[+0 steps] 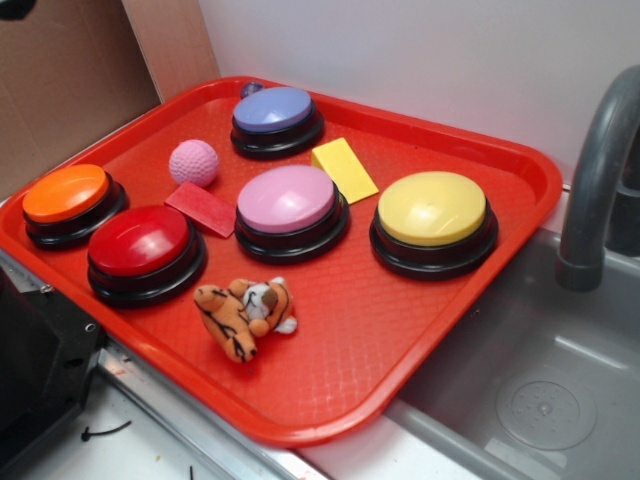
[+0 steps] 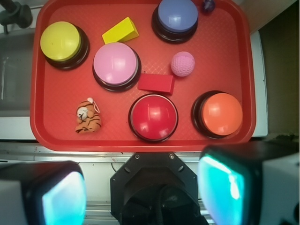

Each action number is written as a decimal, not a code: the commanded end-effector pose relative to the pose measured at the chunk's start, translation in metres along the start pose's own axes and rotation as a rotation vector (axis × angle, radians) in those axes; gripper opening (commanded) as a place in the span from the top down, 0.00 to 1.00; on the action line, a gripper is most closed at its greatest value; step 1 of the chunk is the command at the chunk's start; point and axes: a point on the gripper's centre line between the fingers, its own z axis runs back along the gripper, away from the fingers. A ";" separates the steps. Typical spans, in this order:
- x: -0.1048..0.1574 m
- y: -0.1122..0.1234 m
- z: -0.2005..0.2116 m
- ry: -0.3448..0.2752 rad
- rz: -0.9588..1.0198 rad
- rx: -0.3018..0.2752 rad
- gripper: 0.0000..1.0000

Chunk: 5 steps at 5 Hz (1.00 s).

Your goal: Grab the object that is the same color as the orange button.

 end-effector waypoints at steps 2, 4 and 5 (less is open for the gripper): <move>0.013 -0.015 -0.024 -0.030 0.082 0.005 0.00; 0.025 -0.042 -0.068 -0.053 0.240 0.008 0.00; 0.030 -0.053 -0.091 -0.075 0.246 -0.021 0.00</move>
